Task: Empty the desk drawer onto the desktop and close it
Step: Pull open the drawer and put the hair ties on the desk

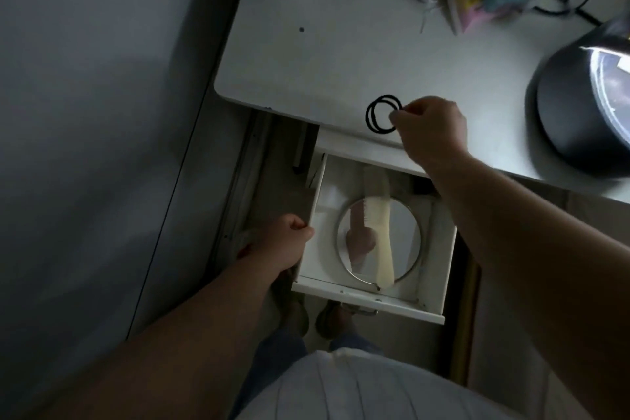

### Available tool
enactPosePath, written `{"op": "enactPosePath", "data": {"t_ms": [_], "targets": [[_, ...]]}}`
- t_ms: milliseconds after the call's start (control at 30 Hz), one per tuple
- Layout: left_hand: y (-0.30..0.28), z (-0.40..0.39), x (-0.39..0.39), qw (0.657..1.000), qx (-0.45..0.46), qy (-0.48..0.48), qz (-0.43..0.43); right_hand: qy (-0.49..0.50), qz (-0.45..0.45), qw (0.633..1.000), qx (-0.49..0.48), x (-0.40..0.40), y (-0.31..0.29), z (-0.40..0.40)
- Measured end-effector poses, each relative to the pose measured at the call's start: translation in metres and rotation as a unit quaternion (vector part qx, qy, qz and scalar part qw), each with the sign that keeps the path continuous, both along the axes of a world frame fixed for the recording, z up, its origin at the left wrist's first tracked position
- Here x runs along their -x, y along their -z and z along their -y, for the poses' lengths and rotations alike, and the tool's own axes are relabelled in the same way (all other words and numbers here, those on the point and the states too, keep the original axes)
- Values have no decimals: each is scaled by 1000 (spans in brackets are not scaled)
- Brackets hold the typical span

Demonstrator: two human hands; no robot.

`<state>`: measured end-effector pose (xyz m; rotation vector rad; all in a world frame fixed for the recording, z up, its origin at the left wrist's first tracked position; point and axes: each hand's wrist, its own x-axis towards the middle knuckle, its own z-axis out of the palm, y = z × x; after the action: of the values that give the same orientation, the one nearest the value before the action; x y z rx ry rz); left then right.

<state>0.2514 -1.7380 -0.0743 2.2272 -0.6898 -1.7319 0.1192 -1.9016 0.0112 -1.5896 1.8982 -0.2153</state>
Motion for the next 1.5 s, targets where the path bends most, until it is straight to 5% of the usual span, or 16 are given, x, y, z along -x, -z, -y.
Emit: {"op": "enactPosePath", "data": {"t_ms": [733,900,1500], "targets": [[10,-4,5,999,3,-27,31,-39,5,999,26,-14,35,29],[10,-5,6,999,-3,-44,32,-200,-30,972,123,-2,38,6],[13,-4,4,998,27,-39,43,-279,-29,946,162,-70,56,40]]}}
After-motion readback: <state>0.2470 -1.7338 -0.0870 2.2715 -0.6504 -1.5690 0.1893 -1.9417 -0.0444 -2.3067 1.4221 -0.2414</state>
